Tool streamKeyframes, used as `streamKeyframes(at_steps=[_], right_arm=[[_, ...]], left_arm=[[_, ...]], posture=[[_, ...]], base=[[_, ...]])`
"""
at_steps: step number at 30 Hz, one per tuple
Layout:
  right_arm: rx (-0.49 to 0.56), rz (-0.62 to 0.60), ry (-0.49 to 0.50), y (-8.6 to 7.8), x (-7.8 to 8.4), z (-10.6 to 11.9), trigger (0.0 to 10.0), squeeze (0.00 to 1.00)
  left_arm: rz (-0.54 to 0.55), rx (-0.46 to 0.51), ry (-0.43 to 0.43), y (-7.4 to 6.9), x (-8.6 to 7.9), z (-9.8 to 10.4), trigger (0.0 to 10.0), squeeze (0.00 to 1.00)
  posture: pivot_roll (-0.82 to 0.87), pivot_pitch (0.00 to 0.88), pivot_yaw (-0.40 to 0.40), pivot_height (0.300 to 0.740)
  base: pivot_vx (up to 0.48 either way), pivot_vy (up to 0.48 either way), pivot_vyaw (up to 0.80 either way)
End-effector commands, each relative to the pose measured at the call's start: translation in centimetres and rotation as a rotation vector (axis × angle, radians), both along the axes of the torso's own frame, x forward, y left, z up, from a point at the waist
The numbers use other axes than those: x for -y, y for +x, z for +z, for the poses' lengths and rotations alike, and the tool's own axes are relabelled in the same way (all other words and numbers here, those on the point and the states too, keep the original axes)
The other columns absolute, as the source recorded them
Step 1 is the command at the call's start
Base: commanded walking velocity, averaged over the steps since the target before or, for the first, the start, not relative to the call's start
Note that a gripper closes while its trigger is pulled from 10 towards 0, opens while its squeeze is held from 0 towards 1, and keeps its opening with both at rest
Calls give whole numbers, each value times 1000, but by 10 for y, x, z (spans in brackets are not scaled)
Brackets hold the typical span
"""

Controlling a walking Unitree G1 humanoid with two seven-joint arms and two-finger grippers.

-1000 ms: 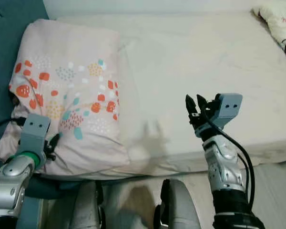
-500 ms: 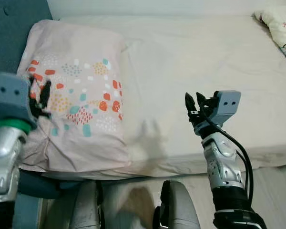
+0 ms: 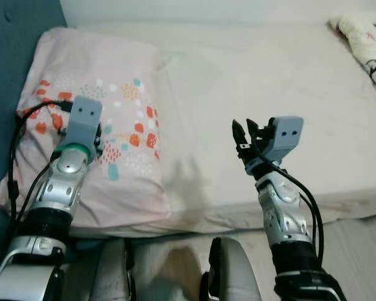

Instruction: Clean up the room

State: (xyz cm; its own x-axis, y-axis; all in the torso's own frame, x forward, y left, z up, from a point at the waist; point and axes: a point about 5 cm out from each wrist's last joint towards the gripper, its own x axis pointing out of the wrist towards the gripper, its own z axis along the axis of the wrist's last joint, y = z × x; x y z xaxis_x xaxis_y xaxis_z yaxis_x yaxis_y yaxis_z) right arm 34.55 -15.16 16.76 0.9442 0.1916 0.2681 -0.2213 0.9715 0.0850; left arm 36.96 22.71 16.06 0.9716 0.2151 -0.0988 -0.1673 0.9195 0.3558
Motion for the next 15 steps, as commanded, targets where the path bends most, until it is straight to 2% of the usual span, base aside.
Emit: streamKeyframes(at_steps=[1,2,3,4,6,7,8,10,11,13,14,15], right_arm=[[-15,-16,-5,-4,4,-8,10000,0],[-21,-18,-6,-6,5,-10,10000,0],[-21,-18,-6,-6,5,-10,10000,0],[-26,-20,-6,-8,6,-12,10000,0],[-34,-13,-8,-8,4,-15,10000,0],[-34,-13,-8,-8,4,-15,10000,0],[-38,-7,-9,-8,3,-16,10000,0],[-42,3,-10,-7,1,-17,10000,0],[-42,3,-10,-7,1,-17,10000,0],[-44,21,-11,-4,-4,-16,10000,0],[-44,21,-11,-4,-4,-16,10000,0],[-44,28,-13,-3,-5,-16,10000,0]], left_arm=[[109,-30,-32,-9,-26,-7,10000,0],[142,-25,-46,-20,-42,-9,10000,0],[142,-25,-46,-20,-42,-9,10000,0],[156,-21,-59,-29,-53,-10,10000,0],[167,-41,-26,-50,-73,-17,10000,0],[167,-41,-26,-50,-73,-17,10000,0],[168,-55,-15,-61,-82,-20,10000,0],[168,-71,0,-75,-91,-23,10000,0],[168,-71,0,-75,-91,-23,10000,0],[169,-127,60,-91,-102,-29,10000,0],[169,-127,60,-91,-102,-29,10000,0],[172,-144,76,-97,-106,-30,10000,0]], posture=[[85,112,8,605],[93,116,8,605],[93,116,8,605],[93,116,8,605],[114,125,1,605],[114,125,1,605],[120,128,-1,605],[131,129,-8,605],[131,129,-8,605],[147,130,-18,605],[147,130,-18,605],[149,131,-21,605]], base=[[0,0,0],[0,0,0],[0,0,0],[0,0,0],[0,0,0],[0,0,0],[0,0,0],[0,0,0],[0,0,0],[0,0,0],[0,0,0],[0,0,0]])
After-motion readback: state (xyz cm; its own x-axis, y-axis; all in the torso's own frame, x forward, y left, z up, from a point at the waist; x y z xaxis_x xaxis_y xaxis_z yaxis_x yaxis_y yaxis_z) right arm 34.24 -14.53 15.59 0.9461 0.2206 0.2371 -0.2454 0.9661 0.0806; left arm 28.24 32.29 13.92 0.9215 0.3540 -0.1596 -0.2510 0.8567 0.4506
